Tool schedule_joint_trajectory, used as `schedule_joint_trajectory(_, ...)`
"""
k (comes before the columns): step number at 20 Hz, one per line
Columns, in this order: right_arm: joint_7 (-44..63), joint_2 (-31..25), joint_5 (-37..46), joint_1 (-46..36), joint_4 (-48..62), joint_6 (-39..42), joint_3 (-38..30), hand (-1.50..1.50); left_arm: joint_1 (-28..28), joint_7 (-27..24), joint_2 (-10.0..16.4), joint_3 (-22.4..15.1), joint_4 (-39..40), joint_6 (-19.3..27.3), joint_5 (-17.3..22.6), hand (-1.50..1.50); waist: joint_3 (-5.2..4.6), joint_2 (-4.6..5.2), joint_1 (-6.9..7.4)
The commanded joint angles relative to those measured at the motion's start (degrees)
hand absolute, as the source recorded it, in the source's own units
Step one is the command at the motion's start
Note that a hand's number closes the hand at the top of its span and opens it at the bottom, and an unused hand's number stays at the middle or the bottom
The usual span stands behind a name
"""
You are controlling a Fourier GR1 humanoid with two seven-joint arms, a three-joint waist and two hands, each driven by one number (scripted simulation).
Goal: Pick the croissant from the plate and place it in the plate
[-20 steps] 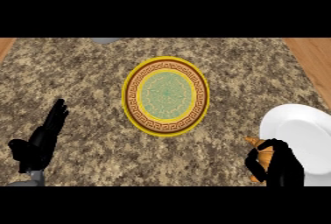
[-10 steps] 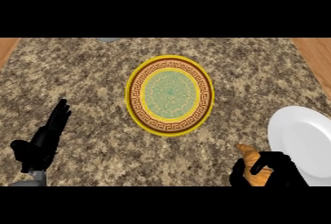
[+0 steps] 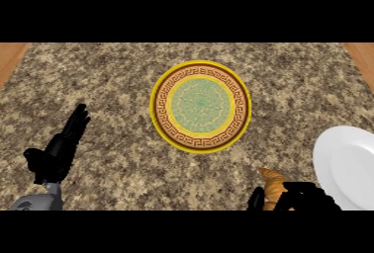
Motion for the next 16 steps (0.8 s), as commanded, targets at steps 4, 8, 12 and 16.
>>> schedule_joint_trajectory(4, 11.9, 4.0, -8.7, -13.3, 4.3, 8.7, -1.7, 1.5, -1.5, -0.1, 0.6, 0.3, 1.8, -2.0, 0.7, 0.0, 0.09, 0.7, 1.77)
schedule_joint_trajectory(8, 15.2, 4.1, -15.5, -20.8, 12.1, 5.0, -5.2, 1.5, -2.6, -0.4, 0.1, -0.1, 1.2, -1.5, 0.1, 0.0, 0.15, 0.77, 2.41)
schedule_joint_trajectory(12, 13.7, 4.2, -22.2, -30.7, 22.3, 1.6, -12.9, 1.5, -0.1, 0.0, -0.4, -1.7, -0.7, -1.9, -0.5, 0.0, 0.24, 0.63, 3.44)
schedule_joint_trajectory(16, 11.0, 4.2, -28.0, -40.0, 31.7, -1.4, -20.2, 1.5, -3.3, 0.8, -0.3, -0.8, 1.6, -1.7, -0.4, 0.0, 0.23, 0.9, 3.08)
